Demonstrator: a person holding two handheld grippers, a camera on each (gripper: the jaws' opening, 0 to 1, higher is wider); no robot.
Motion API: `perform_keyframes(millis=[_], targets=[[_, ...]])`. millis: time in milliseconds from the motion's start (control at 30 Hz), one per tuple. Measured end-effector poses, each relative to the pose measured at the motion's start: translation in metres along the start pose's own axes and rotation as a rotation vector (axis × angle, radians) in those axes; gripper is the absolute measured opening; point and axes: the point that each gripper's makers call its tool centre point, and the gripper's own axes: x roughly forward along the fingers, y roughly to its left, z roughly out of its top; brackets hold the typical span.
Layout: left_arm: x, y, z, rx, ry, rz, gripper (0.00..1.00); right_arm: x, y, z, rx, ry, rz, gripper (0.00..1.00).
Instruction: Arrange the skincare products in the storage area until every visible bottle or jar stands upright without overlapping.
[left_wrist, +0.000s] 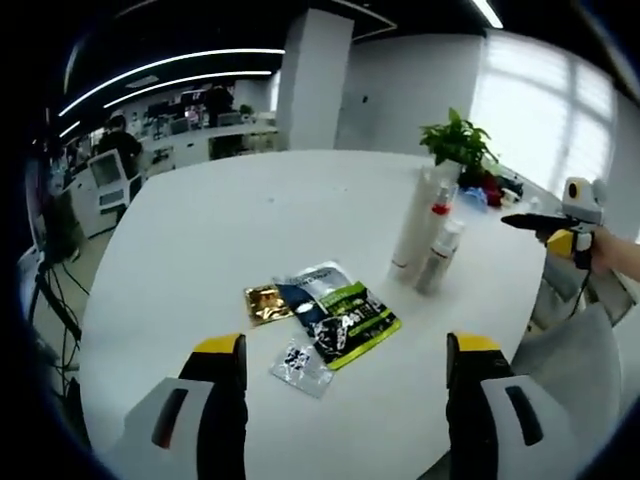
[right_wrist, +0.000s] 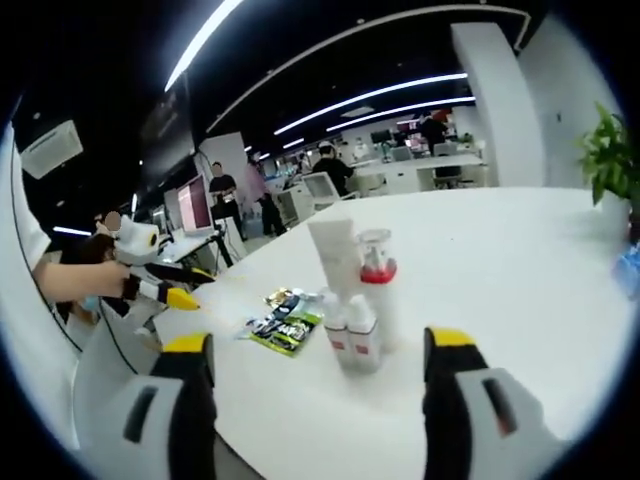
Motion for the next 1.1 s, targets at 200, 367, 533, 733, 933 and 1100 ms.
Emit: perform_keyframes(millis=[200, 367, 533, 733, 933, 1100], targets=[[-0.003, 0.002, -0.007, -0.009, 0.008, 0.016, 0.84, -0.001, 0.001, -0.005, 0.004, 0.009, -0.009, 0.89], [-0.003, 0.003, -0.013, -0.017, 0.023, 0.029, 0.86, -0.002, 0.001, -0.008, 0.009, 0.015, -0.021, 0.92], [-0.001, 0.005, -0.016, -0.03, 0.032, 0.043, 0.91, -0.004, -0.003, -0.01, 0.014, 0.017, -0.037, 0.95], [0.008, -0.001, -0.014, -0.04, 0.047, 0.038, 0.97, -0.005, -0.006, -0.011, 0.016, 0.015, -0.054, 0.99], [0.027, -0.009, -0.014, -0.038, 0.089, 0.036, 0.97, -0.008, -0.008, -0.012, 0.017, 0.016, -0.065, 1.0], [0.044, -0.013, -0.016, -0.036, 0.129, 0.037, 0.97, -0.013, -0.01, -0.013, 0.026, 0.012, -0.08, 1.0]])
